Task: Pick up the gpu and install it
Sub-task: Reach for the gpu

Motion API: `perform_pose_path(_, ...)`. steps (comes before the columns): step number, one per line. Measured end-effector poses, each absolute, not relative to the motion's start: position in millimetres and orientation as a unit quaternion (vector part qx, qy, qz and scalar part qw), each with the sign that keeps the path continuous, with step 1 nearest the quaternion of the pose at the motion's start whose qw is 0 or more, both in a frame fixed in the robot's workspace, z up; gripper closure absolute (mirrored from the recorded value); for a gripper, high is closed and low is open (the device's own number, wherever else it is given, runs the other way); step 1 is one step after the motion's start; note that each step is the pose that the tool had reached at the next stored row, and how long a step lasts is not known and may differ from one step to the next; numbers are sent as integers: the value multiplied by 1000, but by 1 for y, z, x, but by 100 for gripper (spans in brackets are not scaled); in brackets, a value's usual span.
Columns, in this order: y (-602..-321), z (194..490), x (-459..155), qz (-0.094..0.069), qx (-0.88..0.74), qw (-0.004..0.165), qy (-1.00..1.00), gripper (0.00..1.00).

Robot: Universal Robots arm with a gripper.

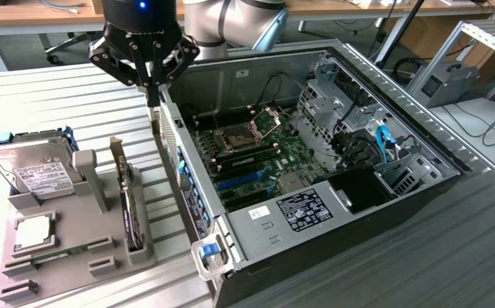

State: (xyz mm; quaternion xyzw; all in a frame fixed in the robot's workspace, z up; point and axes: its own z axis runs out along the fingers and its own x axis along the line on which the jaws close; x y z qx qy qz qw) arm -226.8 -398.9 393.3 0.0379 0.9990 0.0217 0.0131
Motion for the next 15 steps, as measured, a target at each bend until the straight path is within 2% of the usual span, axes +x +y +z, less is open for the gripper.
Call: perform_pose_path(15,-399,393,-231,22,38,13,999,89)
